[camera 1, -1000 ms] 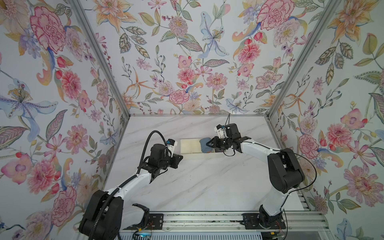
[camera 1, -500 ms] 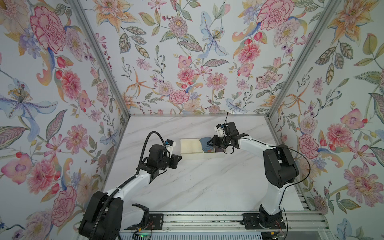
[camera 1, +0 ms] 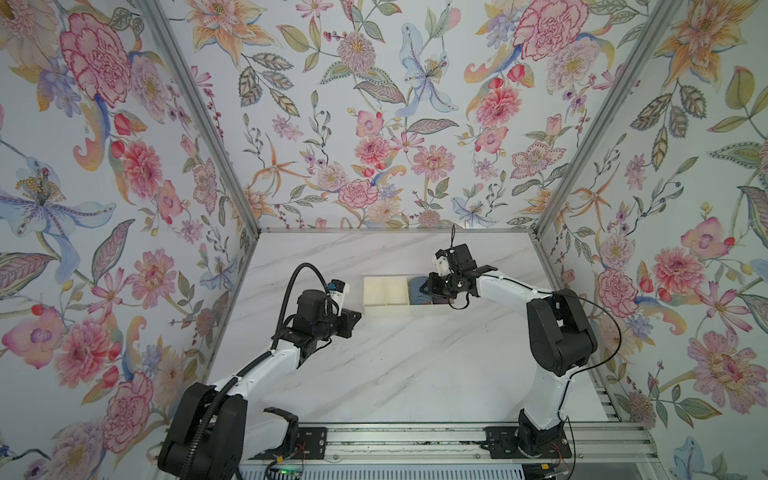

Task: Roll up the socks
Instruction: 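Lower the sock roll into the compartment beside the purple sock with the right gripper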

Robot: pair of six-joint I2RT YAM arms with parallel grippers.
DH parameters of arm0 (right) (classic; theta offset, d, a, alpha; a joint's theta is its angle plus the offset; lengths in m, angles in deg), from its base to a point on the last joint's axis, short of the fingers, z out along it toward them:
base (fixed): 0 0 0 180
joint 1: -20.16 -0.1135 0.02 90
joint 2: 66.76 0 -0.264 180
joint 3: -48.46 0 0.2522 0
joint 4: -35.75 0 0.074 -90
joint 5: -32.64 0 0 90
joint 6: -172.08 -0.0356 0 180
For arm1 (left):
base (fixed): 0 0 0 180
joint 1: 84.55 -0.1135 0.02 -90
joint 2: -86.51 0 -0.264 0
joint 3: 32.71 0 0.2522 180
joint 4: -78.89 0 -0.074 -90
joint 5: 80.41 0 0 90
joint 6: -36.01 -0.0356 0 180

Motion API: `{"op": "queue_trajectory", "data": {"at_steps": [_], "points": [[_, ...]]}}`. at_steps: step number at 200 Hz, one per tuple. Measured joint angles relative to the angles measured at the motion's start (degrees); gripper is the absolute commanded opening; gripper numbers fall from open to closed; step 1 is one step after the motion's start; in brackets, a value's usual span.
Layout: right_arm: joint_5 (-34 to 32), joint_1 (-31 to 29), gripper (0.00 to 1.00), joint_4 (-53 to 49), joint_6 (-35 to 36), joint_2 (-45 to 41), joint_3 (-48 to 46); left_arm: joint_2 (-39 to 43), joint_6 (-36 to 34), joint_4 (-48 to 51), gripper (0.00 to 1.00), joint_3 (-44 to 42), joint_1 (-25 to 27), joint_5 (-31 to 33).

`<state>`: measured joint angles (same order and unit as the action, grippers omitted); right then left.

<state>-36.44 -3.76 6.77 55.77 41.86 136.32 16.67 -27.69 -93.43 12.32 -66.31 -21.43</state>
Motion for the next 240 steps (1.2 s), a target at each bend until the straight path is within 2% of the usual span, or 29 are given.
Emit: {"op": "queue_trajectory", "data": {"at_steps": [38, 153, 201, 222, 240], "points": [[-3.2, -1.5, 0.00, -3.2, 1.3, 0.4, 2.1, 0.0, 0.0, 0.1, 0.00, -0.1, -0.3, 0.0], [-17.0, -8.8, 0.00, -19.3, 6.6, 12.4, 22.4, 0.0, 0.0, 0.1, 0.01, -0.1, -0.4, 0.2], [-18.6, -9.1, 0.00, -24.4, 7.3, 15.9, 28.4, 0.0, 0.0, 0.0, 0.01, -0.4, -0.6, 0.4], [-18.6, -9.1, 0.05, -26.4, 7.6, 17.2, 30.8, 0.0, 0.0, 0.1, 0.02, -0.7, -0.6, 0.4], [-18.6, -9.1, 0.06, -28.1, 7.7, 18.6, 33.1, 0.0, -0.1, 0.1, 0.02, -1.0, -0.6, 0.4]]}}
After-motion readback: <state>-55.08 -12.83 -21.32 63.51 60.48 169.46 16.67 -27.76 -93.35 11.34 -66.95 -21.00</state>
